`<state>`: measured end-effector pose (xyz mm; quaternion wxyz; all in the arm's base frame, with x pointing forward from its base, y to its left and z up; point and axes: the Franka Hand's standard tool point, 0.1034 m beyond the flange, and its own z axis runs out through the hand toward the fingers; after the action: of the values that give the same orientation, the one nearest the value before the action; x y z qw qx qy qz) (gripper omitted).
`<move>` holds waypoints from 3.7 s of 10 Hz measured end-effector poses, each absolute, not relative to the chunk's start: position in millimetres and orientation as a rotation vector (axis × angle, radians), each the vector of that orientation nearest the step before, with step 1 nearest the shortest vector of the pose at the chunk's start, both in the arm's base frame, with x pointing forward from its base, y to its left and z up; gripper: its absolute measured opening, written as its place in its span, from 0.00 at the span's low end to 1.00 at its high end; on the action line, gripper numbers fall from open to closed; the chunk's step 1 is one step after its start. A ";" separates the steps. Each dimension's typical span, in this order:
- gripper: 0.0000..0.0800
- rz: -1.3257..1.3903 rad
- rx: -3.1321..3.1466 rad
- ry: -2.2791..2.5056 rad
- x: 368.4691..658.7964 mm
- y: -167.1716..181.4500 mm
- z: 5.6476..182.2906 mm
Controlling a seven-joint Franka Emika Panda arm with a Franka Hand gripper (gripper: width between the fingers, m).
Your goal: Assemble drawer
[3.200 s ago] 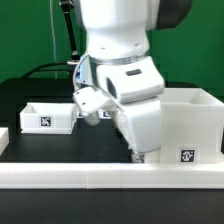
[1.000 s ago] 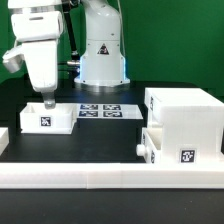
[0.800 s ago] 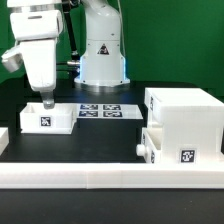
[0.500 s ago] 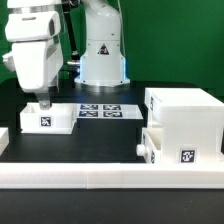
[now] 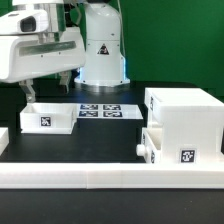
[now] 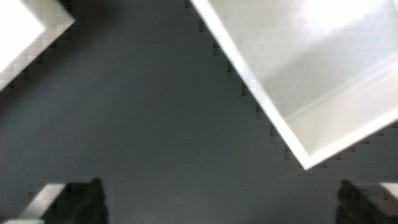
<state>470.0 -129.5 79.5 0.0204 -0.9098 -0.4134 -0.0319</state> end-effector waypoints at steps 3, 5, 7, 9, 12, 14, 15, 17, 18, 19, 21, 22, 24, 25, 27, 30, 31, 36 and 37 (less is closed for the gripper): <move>0.81 -0.092 -2.916 -1.025 469.7 -128.6 78.3; 0.81 -0.112 -3.015 -0.714 468.0 -129.1 76.9; 0.81 -0.059 -3.064 -0.309 449.4 -118.0 71.6; 0.81 -0.034 -3.073 -0.091 439.9 -106.9 65.9; 0.81 -0.050 -3.074 0.066 426.1 -94.0 49.5; 0.81 -0.050 -3.072 0.056 416.3 -87.8 38.5; 0.81 -0.051 -3.071 0.051 417.4 -88.1 39.0; 0.81 -0.053 -3.070 0.043 417.6 -87.9 39.0; 0.81 -0.053 -3.070 0.040 417.6 -87.9 38.9; 0.81 -0.065 -3.072 0.041 417.3 -87.6 37.7; 0.81 -0.097 -3.078 0.036 401.1 -84.3 22.9; 0.81 -0.119 -3.081 0.034 398.7 -86.8 15.6; 0.81 -0.137 -3.086 0.021 395.7 -90.4 7.1; 0.81 -0.145 -3.087 0.008 395.1 -90.9 5.8; 0.81 -0.170 -3.091 -0.001 394.2 -90.2 4.7; 0.48 -0.171 -3.092 -0.009 395.1 -90.5 4.8; 0.25 -0.172 -3.092 -0.011 395.6 -90.0 5.0; 0.05 -0.176 -3.091 -0.046 398.3 -84.1 6.1; 0.05 -0.176 -3.092 -0.049 398.3 -84.0 6.1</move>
Offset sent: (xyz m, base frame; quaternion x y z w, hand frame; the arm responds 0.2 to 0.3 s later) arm 0.0000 0.0000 0.0000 0.0000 0.0000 0.1296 0.9916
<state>398.3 -84.0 6.1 0.0223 -0.9980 -0.0157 -0.0568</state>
